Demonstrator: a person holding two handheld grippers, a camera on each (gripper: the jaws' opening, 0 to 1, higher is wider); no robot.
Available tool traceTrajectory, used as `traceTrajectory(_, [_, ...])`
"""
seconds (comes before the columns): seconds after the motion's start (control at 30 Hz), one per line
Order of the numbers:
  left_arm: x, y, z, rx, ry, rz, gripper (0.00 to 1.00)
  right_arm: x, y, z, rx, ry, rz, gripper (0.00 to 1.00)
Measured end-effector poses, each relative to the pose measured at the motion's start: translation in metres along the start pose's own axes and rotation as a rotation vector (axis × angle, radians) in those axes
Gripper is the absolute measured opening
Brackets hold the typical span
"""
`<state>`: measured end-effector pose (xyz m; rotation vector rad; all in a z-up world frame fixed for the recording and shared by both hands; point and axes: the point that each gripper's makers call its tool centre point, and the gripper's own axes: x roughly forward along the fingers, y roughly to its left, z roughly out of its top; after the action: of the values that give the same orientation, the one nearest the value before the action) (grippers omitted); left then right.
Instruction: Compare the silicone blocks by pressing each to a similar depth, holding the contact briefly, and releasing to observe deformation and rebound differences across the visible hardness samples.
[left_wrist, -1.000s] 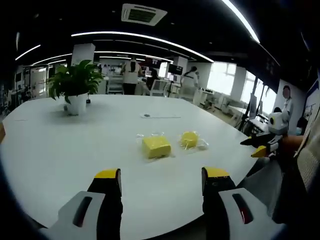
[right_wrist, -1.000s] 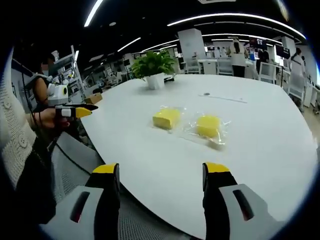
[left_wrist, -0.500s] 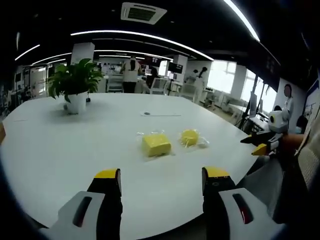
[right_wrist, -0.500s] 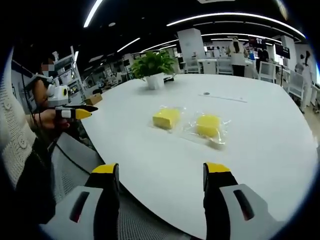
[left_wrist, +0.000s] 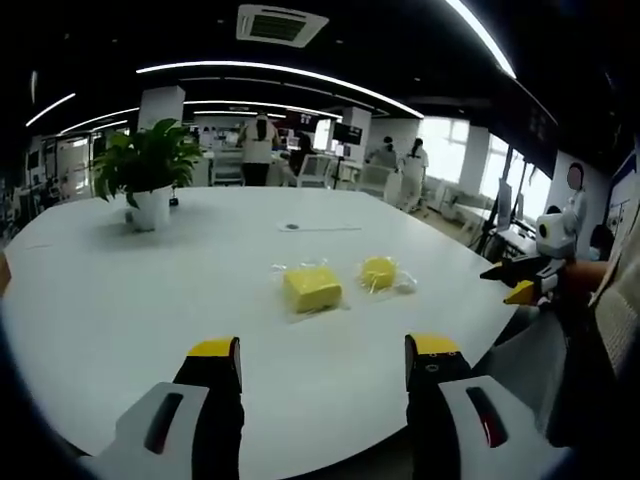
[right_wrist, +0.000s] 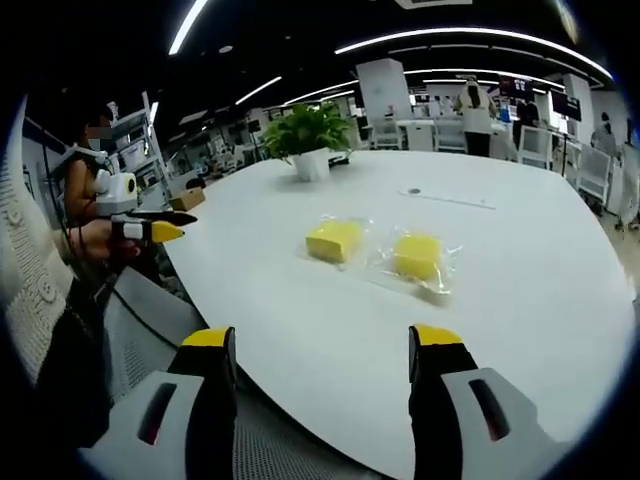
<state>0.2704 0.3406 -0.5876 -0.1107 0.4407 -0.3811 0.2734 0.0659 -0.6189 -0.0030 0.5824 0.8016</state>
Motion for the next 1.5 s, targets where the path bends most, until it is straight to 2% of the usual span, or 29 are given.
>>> traceTrajectory(0.3, [0.005, -0.002, 0.005, -0.008, 0.01, -0.018, 0.67, 0.0, -0.001, -0.004, 0.007, 0.013, -0.001, 0.64])
traceTrajectory(0.57, [0.02, -0.003, 0.014, -0.025, 0.015, -0.046, 0.66, 0.001, -0.004, -0.004, 0.005, 0.017, -0.004, 0.63])
traceTrajectory(0.63, [0.026, -0.003, 0.017, -0.029, 0.018, -0.051, 0.66, 0.002, -0.007, -0.004, 0.013, 0.02, -0.006, 0.63])
traceTrajectory(0.97, [0.061, 0.006, 0.03, -0.166, -0.015, -0.076, 0.65, 0.007, -0.016, -0.008, 0.03, 0.061, -0.011, 0.64])
traceTrajectory(1.3, [0.099, 0.021, 0.038, -0.188, -0.006, -0.086, 0.66, 0.012, -0.025, -0.009, 0.056, 0.088, -0.034, 0.63])
traceTrajectory(1.5, [0.12, 0.029, 0.035, -0.201, 0.013, -0.098, 0.66, 0.014, -0.03, -0.01, 0.071, 0.104, -0.043, 0.63])
